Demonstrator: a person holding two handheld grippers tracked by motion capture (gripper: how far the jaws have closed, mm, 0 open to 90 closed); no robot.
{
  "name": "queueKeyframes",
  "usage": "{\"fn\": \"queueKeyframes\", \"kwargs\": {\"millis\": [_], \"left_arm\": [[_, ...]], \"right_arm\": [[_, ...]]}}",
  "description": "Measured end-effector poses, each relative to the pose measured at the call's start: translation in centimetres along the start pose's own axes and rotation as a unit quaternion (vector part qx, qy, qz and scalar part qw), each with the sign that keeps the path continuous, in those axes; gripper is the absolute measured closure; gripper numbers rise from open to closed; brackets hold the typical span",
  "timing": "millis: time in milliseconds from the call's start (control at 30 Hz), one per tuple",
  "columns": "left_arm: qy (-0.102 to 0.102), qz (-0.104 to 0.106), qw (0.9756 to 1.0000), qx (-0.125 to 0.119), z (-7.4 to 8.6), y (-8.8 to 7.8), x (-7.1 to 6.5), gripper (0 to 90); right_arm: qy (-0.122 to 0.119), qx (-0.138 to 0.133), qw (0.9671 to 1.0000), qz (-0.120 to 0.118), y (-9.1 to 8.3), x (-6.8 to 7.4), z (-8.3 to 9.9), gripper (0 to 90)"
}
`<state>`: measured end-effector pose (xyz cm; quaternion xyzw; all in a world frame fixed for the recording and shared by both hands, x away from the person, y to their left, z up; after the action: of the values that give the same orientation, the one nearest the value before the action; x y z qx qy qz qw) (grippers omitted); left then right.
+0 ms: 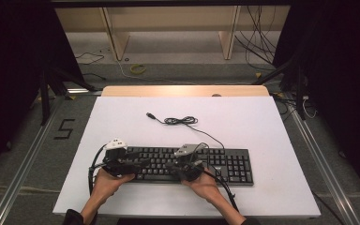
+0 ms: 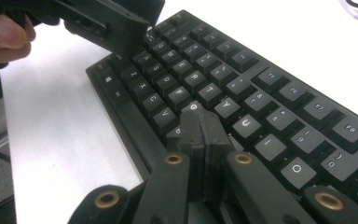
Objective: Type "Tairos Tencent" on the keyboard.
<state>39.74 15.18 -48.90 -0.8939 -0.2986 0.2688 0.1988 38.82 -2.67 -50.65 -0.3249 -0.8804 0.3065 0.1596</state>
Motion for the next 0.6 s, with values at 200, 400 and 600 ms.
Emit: {"fn": "queueKeyframes", "kwargs": {"millis": [200,400,600], "left_arm": [[0.001,0.001,0.9999,-0.012,0.0,-0.3,0.0,38.4],[0.002,0.002,0.9998,-0.017,0.1,-0.6,0.0,37.8],[0.002,0.002,0.9998,-0.019,0.2,-0.7,0.0,37.7]], "right_arm": [[-0.003,0.009,0.9999,0.007,0.4,0.0,0.1,90.0],[-0.007,0.016,0.9998,0.008,0.8,0.1,0.3,90.0],[-0.009,0.026,0.9996,0.011,1.3,0.1,0.6,90.0]]}}
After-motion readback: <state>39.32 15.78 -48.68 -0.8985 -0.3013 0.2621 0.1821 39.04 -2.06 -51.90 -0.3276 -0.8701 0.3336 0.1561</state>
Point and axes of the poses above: each handheld gripper's, and its own axes: y roughly forward along the jaws, z roughly out of its underside, x roughly to its left, the point moved 6 cm from there along y, roughly forward along the jaws, and after that the axes turned 9 degrees about z, right-handed, at the moved point
